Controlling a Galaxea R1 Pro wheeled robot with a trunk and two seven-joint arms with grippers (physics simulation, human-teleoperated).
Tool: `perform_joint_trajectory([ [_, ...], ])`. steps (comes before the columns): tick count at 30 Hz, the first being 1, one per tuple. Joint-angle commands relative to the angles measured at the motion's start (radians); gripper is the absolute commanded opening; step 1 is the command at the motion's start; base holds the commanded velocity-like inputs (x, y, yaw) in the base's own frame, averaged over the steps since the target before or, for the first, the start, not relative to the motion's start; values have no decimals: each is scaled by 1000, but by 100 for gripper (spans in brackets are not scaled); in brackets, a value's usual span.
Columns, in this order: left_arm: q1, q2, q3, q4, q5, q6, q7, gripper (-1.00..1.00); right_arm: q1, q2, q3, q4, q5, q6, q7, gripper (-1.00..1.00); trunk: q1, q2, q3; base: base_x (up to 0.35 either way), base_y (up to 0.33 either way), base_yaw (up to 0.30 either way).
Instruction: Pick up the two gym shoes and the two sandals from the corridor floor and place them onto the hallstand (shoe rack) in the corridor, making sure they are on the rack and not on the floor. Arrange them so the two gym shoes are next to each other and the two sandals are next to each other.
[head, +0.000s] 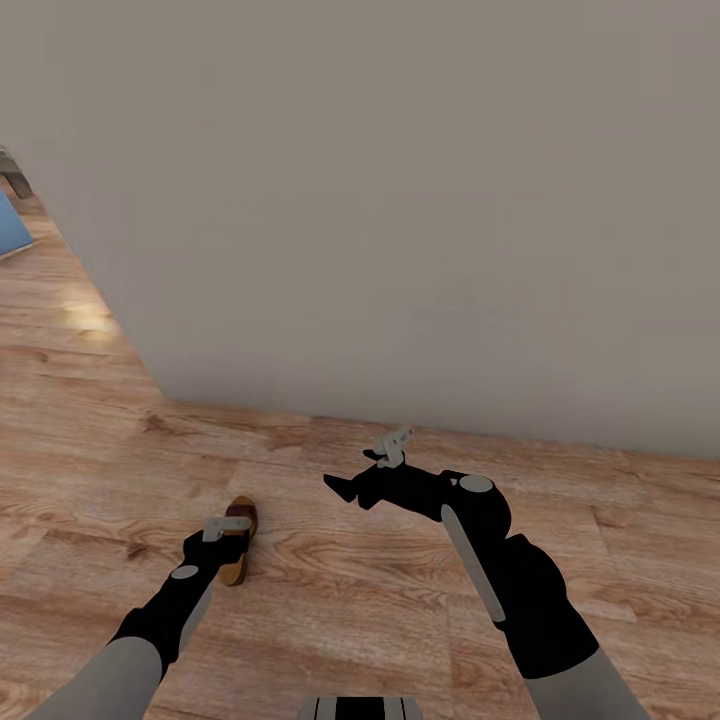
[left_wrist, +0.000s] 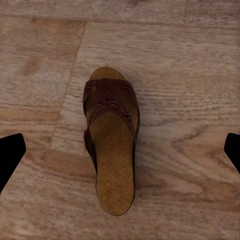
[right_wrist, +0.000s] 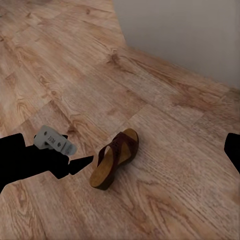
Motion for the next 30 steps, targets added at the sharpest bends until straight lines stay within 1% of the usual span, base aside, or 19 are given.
perform_joint_trajectory([
  [1,0,-1,4,1,-10,-5,1,100,-1,0,0,0,-10,8,-3,100,0,0,-1,1,-3,0],
  [4,1,0,4,1,-10,-8,0,100,-1,0,0,1,-10,8,-3,100,0,0,-1,1,-2,0],
  [6,1,0,4,1,-10,-13,0,100,-1,0,0,3,-10,8,-3,100,7,-14,-7,0,0,0],
  [14,2,0,2,12,-9,-72,0,100,-1,0,-1,5,-10,8,-3,100,38,-70,-40,0,0,0],
  [18,2,0,1,16,-9,-82,0,100,-1,0,-1,5,-10,8,-3,100,53,-98,-59,0,0,0],
  [30,2,1,2,18,-10,-89,0,100,-1,0,0,5,-10,8,-3,100,59,-101,-124,0,0,0],
])
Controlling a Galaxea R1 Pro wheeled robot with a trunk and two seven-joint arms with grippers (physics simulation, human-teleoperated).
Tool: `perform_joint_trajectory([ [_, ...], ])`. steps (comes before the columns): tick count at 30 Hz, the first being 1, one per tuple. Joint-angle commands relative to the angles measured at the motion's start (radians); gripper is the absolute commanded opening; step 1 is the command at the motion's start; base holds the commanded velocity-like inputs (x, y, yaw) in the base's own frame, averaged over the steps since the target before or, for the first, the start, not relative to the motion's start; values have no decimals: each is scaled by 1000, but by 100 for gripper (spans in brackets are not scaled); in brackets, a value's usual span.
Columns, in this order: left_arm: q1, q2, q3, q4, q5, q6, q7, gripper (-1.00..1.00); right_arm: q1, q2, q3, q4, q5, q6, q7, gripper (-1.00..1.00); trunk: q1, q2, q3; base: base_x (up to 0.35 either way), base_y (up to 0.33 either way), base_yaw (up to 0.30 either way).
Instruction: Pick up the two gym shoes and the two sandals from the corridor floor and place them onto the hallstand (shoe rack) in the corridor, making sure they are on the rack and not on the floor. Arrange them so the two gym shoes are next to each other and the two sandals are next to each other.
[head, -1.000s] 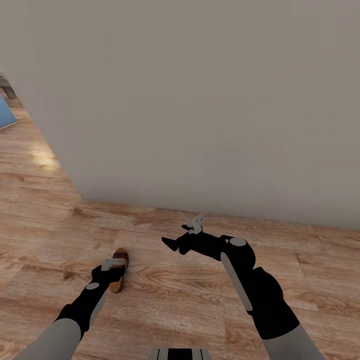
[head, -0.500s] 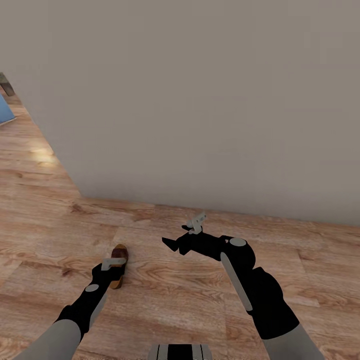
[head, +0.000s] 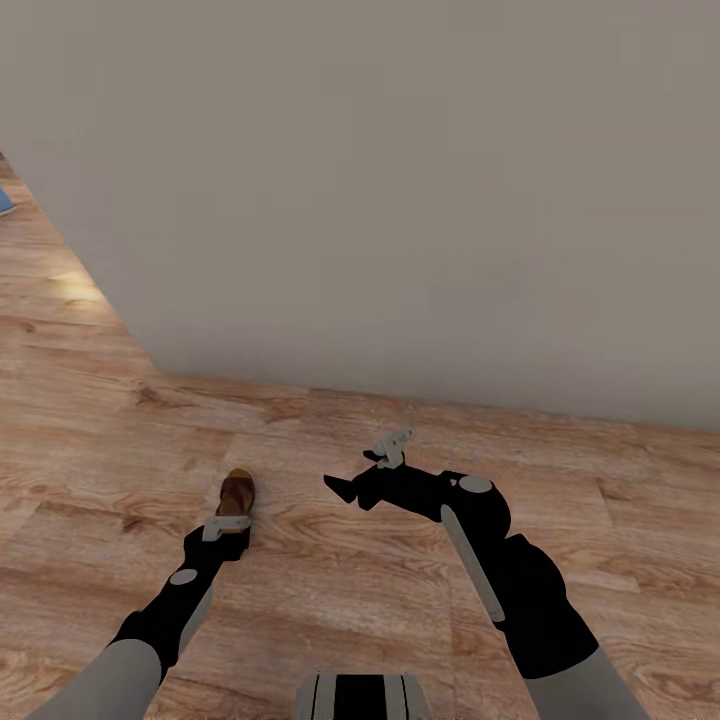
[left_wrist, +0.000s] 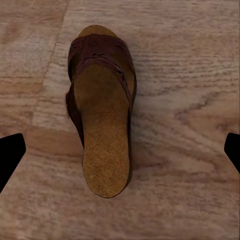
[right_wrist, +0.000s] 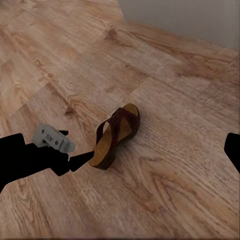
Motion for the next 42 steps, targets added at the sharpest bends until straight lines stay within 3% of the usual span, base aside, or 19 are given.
perform_joint_trajectory([
  [1,-1,-1,4,1,-11,-4,2,100,-1,0,0,-1,-11,8,-3,100,0,-1,-6,0,0,0],
  [15,-2,0,5,-5,-12,-5,2,100,-1,0,0,0,-11,8,-3,100,6,-4,-82,0,0,3],
  [31,-2,1,5,-11,-12,-6,2,100,-1,0,0,1,-11,8,-2,100,6,-4,-90,0,0,19],
  [42,-2,7,5,-10,-12,-6,2,100,-1,0,0,1,-10,8,-3,100,11,-6,-133,0,0,0],
])
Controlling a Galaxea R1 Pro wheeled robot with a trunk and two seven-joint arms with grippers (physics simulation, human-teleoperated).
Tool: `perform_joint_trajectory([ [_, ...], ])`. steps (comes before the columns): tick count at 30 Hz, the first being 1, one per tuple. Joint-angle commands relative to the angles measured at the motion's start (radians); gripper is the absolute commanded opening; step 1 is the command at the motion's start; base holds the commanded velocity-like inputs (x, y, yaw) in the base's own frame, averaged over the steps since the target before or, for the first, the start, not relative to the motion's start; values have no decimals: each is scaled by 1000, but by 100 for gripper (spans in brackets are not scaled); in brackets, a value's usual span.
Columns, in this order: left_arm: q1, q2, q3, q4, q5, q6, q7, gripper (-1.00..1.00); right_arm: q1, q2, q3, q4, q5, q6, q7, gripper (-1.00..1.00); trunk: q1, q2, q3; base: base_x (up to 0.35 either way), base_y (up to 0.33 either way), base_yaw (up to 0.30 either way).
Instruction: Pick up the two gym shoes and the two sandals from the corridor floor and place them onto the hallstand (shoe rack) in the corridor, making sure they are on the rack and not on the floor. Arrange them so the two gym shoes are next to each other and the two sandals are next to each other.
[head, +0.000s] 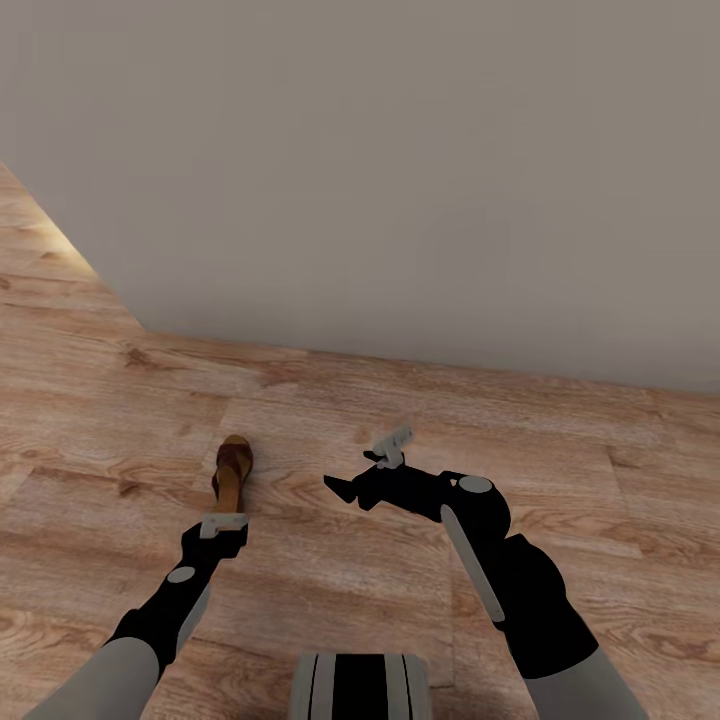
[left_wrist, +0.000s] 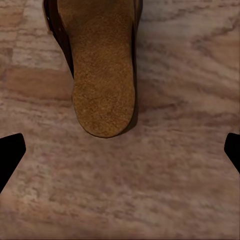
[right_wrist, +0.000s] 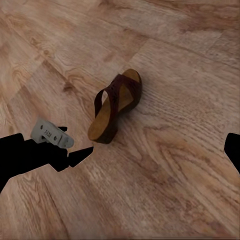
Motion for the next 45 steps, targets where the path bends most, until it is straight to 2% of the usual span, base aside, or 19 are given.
perform_joint_trajectory([
  [1,-1,0,4,1,-11,-4,2,100,0,0,0,0,-11,8,-3,100,0,0,-5,0,0,0],
  [15,-1,2,4,3,-11,-4,2,100,0,0,0,1,-10,8,-3,100,0,0,-5,2,0,0],
  [45,-1,0,1,0,-12,-6,2,100,0,0,1,7,-10,8,-3,100,0,0,-5,86,31,0],
])
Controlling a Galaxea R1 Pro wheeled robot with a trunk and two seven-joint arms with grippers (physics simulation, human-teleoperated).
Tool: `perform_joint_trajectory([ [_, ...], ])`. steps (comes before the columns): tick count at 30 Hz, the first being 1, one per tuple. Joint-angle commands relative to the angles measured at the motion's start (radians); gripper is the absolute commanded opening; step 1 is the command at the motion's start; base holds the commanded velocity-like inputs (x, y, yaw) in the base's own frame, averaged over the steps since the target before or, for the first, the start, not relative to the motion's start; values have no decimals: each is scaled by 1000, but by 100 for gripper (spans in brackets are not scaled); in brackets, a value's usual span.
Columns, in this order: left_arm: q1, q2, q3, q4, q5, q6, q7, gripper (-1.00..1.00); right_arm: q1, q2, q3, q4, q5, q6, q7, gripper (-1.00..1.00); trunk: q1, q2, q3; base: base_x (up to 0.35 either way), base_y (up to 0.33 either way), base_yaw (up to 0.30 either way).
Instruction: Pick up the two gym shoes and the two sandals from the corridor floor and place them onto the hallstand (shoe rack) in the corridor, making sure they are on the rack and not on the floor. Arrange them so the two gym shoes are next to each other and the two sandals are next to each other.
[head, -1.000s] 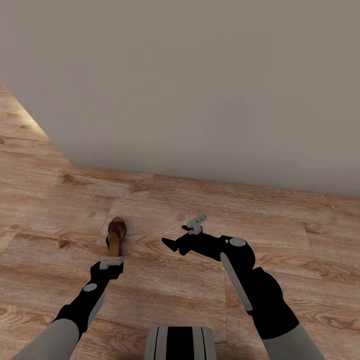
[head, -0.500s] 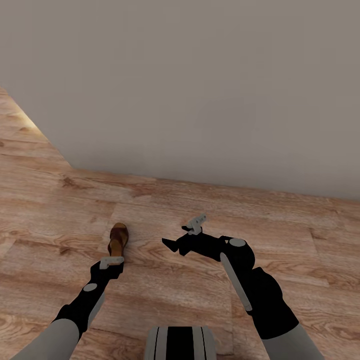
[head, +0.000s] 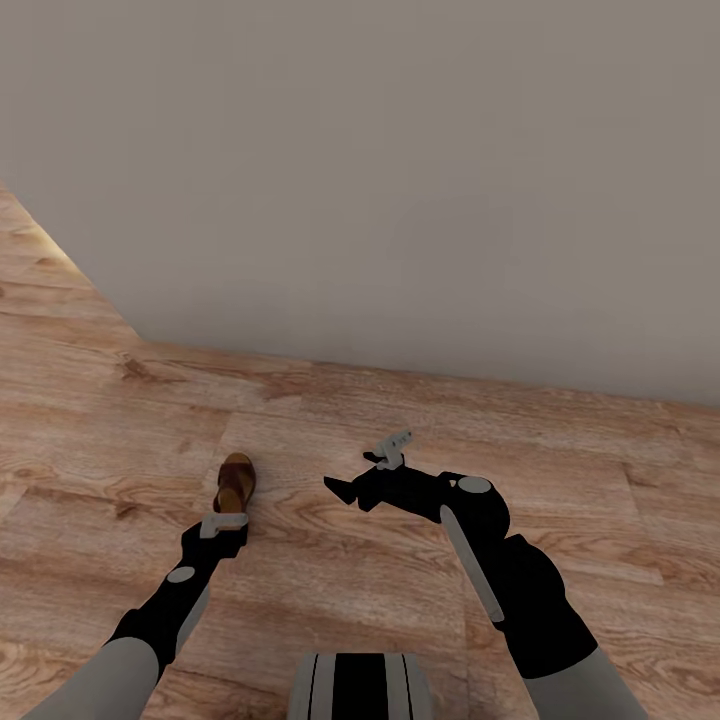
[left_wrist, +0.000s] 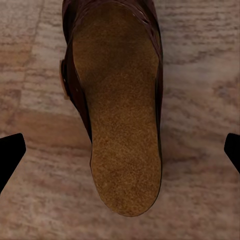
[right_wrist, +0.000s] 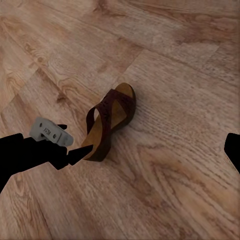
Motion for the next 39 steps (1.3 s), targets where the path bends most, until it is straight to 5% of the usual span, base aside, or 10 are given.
perform_joint_trajectory([
  [1,-1,-1,4,1,-11,-4,2,100,0,0,0,-1,-10,8,-3,100,0,0,-1,7,0,0],
  [6,-1,0,5,-1,-10,-5,2,100,0,0,0,-1,-10,8,-3,100,0,0,-1,2,0,0],
  [20,-1,1,4,7,-9,-98,1,100,0,0,0,-1,-10,8,-3,100,6,-3,-69,0,0,0],
  [29,-1,1,3,11,-9,-112,1,100,0,0,0,-1,-10,8,-3,100,6,-3,-73,0,0,0],
  [39,0,2,3,11,-9,-119,1,100,0,0,-2,-1,-10,8,-3,100,10,-6,-120,0,0,0],
])
